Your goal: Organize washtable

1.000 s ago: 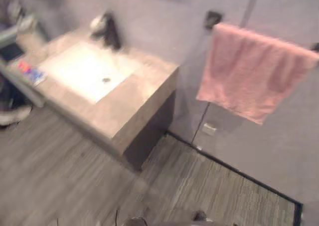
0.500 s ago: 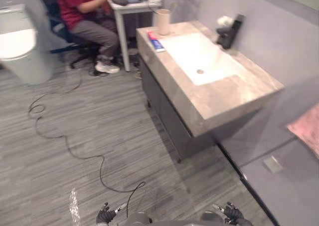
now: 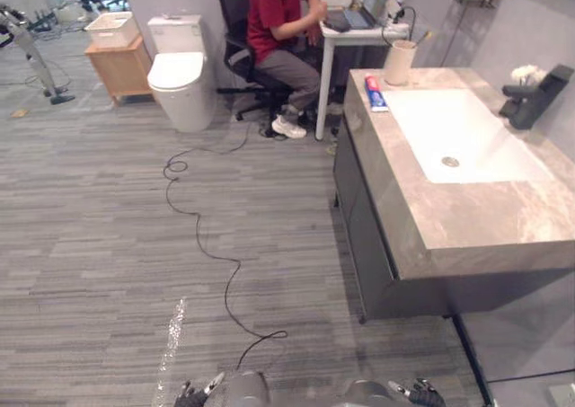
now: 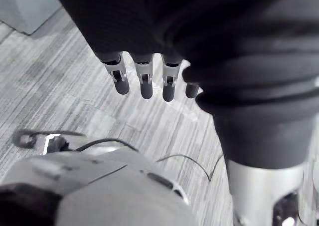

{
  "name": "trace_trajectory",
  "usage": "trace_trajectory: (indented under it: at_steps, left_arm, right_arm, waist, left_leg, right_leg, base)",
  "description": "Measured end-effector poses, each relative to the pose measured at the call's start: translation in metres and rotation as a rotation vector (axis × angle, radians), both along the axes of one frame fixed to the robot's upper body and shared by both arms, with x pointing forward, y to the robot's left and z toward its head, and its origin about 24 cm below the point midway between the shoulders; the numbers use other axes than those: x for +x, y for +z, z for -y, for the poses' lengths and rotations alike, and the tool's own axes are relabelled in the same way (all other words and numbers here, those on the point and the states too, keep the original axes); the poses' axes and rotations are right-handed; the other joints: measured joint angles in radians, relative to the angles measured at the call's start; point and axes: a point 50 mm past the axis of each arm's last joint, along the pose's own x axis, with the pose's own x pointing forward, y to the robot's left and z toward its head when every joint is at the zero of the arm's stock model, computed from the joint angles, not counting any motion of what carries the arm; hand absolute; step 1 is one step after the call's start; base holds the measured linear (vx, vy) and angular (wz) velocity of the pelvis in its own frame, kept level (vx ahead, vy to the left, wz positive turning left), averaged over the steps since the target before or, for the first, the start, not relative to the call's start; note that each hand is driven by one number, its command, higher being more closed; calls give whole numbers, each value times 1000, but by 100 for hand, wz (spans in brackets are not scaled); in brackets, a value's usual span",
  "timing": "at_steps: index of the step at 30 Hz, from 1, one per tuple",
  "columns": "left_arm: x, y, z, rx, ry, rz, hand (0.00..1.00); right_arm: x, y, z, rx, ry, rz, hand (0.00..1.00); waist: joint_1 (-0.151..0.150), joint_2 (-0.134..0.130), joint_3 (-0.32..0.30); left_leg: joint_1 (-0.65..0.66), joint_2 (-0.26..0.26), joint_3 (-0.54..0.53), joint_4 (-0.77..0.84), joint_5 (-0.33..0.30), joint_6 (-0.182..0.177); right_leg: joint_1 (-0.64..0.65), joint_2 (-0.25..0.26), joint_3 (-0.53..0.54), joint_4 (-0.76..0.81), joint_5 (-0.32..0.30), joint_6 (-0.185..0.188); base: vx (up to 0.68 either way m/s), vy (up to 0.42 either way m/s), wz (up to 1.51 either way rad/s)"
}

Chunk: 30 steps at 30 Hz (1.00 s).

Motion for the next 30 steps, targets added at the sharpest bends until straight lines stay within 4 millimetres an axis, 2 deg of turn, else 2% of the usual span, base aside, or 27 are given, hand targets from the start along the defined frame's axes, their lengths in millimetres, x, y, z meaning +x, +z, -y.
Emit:
trace_trajectory:
  at_steps: [1,2,3,4,5,7,8,9,10,11,14,16,17,21,25,30]
  left_arm:
    - [-1,0,-2,7,3,-6,0]
    - [-1,0,-2,8,6,-7,0]
    - [-3,0,-2,9,8,-14,0]
    - [-6,-3,3,-7,10,-30,0]
    - [-11,-2,-7,10,-2,-55,0]
    - [-12,-2,-12,24,-46,-73,0]
    - [-10,-2,-13,32,-89,-78,0]
    - [-8,-2,-13,33,-131,-89,0]
    - [-1,-2,-11,35,-172,-82,0]
    - [2,-2,-10,38,-202,-77,0]
    - [14,-1,-8,51,-278,-63,0]
    - [18,0,-6,54,-314,-61,0]
    - [19,-1,-5,52,-326,-59,0]
    - [17,-3,8,16,-308,-52,0]
    - [11,-4,9,2,-296,-62,0]
    - [4,-4,6,-5,-313,-77,0]
  right_arm:
    - [-1,-1,-2,5,1,-8,0]
    - [-2,-1,-2,7,1,-14,0]
    - [-7,-3,-2,9,-3,-36,0]
    - [-6,-4,1,5,-1,-46,0]
    - [-5,-7,-8,38,1,-64,0]
    - [-5,-9,-16,74,12,-70,0]
    - [0,-9,-18,81,20,-61,0]
    - [10,-7,-17,75,49,-44,0]
    - [25,-4,-16,53,118,-21,0]
    - [27,-4,-17,47,139,-14,0]
    - [28,-3,-17,39,154,-7,0]
    - [28,-3,-17,38,154,-7,0]
    - [27,-3,-14,34,151,-11,0]
    - [10,-4,-1,10,115,-53,0]
    - [-17,-8,3,24,47,-118,0]
    - [-24,-10,1,30,8,-127,0]
  waist:
    - [4,-12,-5]
    - [7,-16,-8]
    - [7,-16,-16]
    - [7,-2,-35]
    - [3,-45,-46]
    - [-4,-74,-66]
    - [0,-76,-67]
    - [6,-70,-68]
    - [6,-49,-66]
    - [5,-46,-66]
    - [5,-42,-65]
    - [5,-42,-66]
    - [5,-43,-70]
    - [7,-5,-75]
    - [9,-6,-84]
    - [8,-19,-93]
  left_leg:
    - [22,28,0,-93,1,1]
    - [35,30,-14,-150,2,-2]
    - [58,14,-51,-267,22,-20]
    - [85,-19,-93,-389,81,-160]
    - [103,-83,-66,-430,94,-127]
    - [100,-130,-46,-434,95,-110]
    - [95,-140,-22,-416,84,-94]
    - [109,-144,27,-429,82,-88]
    - [140,-154,81,-487,110,-50]
    - [164,-171,98,-527,130,-42]
    - [181,-204,94,-583,166,-37]
    - [203,-221,68,-664,223,-50]
    - [221,-224,52,-709,250,-56]
    - [282,-245,-42,-910,318,-84]
    - [283,-245,-94,-949,330,-80]
    - [288,-254,-89,-949,331,-79]
  right_leg:
    - [1,-23,2,-11,11,21]
    - [1,-35,4,-15,17,33]
    - [-7,-55,13,-19,24,58]
    - [-32,-76,28,-17,25,100]
    - [-36,-117,88,-58,44,121]
    - [-17,-151,128,-132,97,139]
    - [-9,-163,155,-175,151,152]
    - [-23,-172,149,-208,222,142]
    - [-31,-172,47,-257,327,101]
    - [-24,-172,15,-286,343,84]
    - [7,-174,-11,-347,340,86]
    - [7,-174,-15,-350,305,112]
    - [3,-168,-21,-346,299,113]
    - [20,-142,-52,-354,278,129]
    - [29,-120,-53,-380,276,131]
    - [36,-118,-11,-394,277,131]
  base:
    - [9,250,17]
    - [46,320,15]
    - [44,402,9]
    - [73,461,6]
    - [53,369,6]
    - [80,333,-5]
    - [42,426,-58]
    - [-46,489,-112]
    - [-102,405,-114]
    - [-119,274,-75]
    - [-105,-9,-3]
    - [-123,-108,22]
    - [-115,-107,25]
    - [-120,-79,25]
    - [-43,-38,23]
    - [9,4,-8]
